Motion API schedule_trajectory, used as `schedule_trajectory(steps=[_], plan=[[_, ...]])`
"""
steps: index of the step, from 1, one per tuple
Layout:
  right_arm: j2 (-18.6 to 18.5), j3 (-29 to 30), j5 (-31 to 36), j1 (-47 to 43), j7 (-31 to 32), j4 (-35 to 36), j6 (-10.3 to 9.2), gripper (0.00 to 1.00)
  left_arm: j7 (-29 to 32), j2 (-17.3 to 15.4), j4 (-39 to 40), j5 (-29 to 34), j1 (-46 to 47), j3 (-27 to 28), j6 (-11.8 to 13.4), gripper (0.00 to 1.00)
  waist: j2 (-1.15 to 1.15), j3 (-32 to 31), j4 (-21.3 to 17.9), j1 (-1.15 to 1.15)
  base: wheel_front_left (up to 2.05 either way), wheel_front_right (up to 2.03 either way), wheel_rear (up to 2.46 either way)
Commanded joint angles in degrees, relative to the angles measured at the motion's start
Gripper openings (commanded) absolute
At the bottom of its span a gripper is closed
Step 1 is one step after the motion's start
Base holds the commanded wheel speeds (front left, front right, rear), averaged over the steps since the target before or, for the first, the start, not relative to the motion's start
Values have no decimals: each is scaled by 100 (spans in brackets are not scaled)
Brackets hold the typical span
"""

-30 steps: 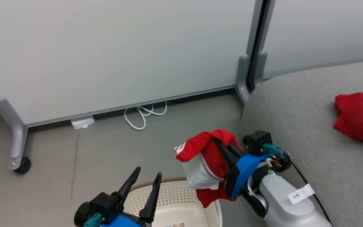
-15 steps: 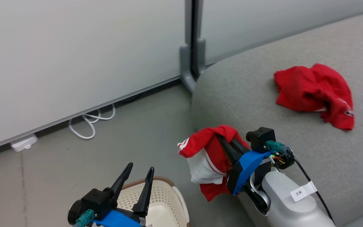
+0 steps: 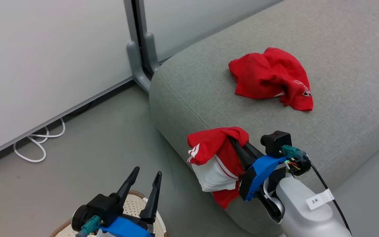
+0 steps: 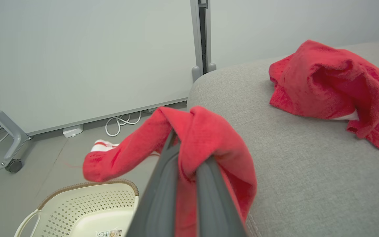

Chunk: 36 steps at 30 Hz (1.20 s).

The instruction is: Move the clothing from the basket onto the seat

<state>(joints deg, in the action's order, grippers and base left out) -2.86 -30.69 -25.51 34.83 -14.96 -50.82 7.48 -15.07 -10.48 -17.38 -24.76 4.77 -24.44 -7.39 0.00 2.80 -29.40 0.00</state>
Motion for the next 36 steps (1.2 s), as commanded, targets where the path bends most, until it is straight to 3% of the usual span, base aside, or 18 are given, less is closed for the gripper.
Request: schedule_trajectory(steps=[1,16,23,30,36], plan=[[-5,70,66,-61,-34,37,3,0,-15,-28,-20,18,115,-62,-10,100,0,80,-93,0,0,0,0],[-3,425,149,-190,-34,204,3,0,-15,-180,-47,-59,223,-200,-10,100,0,208,-117,0,0,0,0],[-27,1056,587,668,-34,6,2,0,-15,-259,107,62,326,-85,-10,100,0,530,41,0,0,0,0],[-460,2059,867,1998,65,-116,2,0,-15,-480,252,148,647,-187,-10,100,0,1148,392,0,0,0,0],[-1293,3205,894,2964,130,-310,2,0,-15,-684,403,197,1188,-483,-10,100,0,1849,899,0,0,0,0]])
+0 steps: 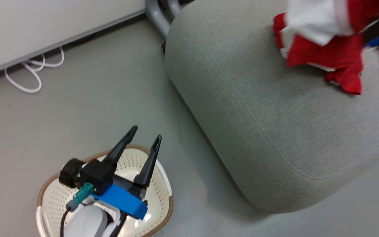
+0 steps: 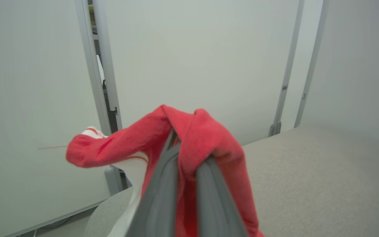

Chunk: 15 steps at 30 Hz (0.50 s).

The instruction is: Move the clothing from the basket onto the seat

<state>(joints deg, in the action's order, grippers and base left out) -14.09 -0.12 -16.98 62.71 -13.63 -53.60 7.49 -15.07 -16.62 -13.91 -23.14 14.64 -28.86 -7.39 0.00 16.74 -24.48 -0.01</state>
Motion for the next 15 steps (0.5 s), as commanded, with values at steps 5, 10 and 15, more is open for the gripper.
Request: schedule_trajectory(steps=[5,10,15], plan=[[-808,992,263,592,-47,-122,2,0,-15,-235,249,120,681,-201,-10,100,0,1117,827,1,0,0,0],[-1162,1733,470,544,-88,-268,2,0,-15,-286,455,225,1053,-208,-10,100,0,1733,1184,1,0,0,0],[-1267,2286,680,336,-127,-522,1,0,-15,-227,606,316,1271,-181,-10,100,0,2123,1425,1,0,0,0]])
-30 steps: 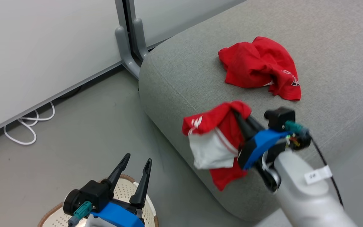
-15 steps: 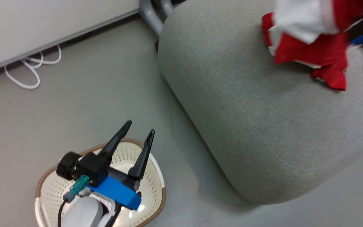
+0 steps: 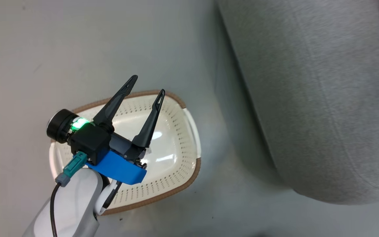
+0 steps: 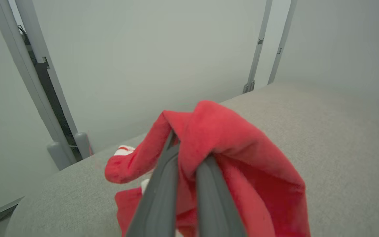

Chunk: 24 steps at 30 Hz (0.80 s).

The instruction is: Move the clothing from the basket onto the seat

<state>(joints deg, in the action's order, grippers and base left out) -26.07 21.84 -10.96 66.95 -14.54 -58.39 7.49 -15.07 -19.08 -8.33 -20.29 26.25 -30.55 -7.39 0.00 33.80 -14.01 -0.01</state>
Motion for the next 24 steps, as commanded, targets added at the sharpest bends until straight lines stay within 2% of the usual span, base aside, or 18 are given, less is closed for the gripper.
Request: schedule_trajectory(steps=[1,10,11,12,13,14,18,24], plan=[[-56,180,123,-133,-41,-84,1,0,-15,28,61,53,143,-4,-10,100,0,465,407,1,0,0,0],[193,635,516,-415,-74,-153,1,0,-15,74,32,97,46,67,-10,100,0,485,451,1,0,0,0],[220,679,567,-438,-72,-127,1,24,-15,82,19,92,33,65,-10,100,0,460,446,1,0,0,0],[258,717,620,-471,-72,-98,1,24,-15,93,5,85,24,61,-10,100,0,426,441,1,0,0,0],[300,739,679,-517,-72,-76,1,72,-15,113,-5,73,12,62,-10,100,0,372,437,1,0,0,0],[336,762,740,-561,-72,-52,1,100,-15,135,-21,59,-3,61,-10,100,0,306,436,1,0,0,0],[410,789,951,-757,-73,79,1,100,-15,249,-98,-18,-121,40,-10,100,0,-9,463,1,0,0,0],[522,653,1150,-1322,-74,191,1,100,-15,487,-289,-176,-460,118,-10,100,0,-831,567,1,0,0,0]])
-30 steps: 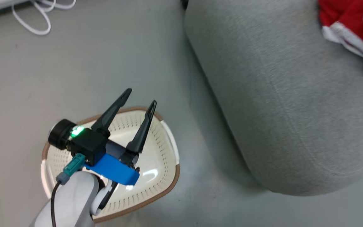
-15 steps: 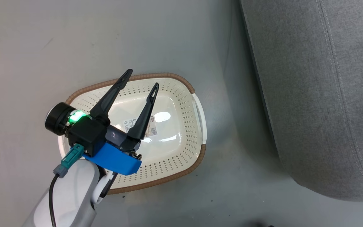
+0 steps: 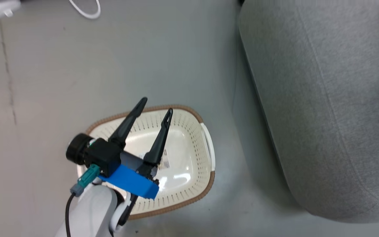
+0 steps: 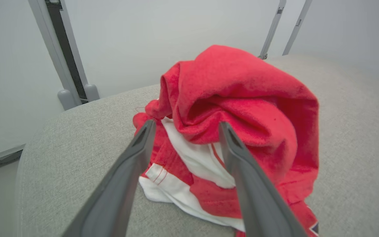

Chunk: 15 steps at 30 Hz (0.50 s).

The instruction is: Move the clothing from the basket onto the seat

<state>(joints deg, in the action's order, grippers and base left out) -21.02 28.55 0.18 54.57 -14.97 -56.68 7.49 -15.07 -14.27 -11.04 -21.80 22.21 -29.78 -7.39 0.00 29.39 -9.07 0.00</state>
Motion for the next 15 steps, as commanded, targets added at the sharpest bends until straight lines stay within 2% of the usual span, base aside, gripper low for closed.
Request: schedule_trajectory(steps=[1,6,15], plan=[[22,-77,82,-191,-31,44,1,100,-15,51,-58,-47,-144,68,-10,100,0,-538,94,0,0,0,0],[179,-426,190,-714,-30,211,1,100,-15,262,-224,-138,-609,339,-11,100,0,-1261,201,0,0,0,0],[803,-1423,-114,-2020,18,1003,1,100,-15,608,-397,-51,-1639,1016,-11,100,0,-2481,458,0,0,0,0]])
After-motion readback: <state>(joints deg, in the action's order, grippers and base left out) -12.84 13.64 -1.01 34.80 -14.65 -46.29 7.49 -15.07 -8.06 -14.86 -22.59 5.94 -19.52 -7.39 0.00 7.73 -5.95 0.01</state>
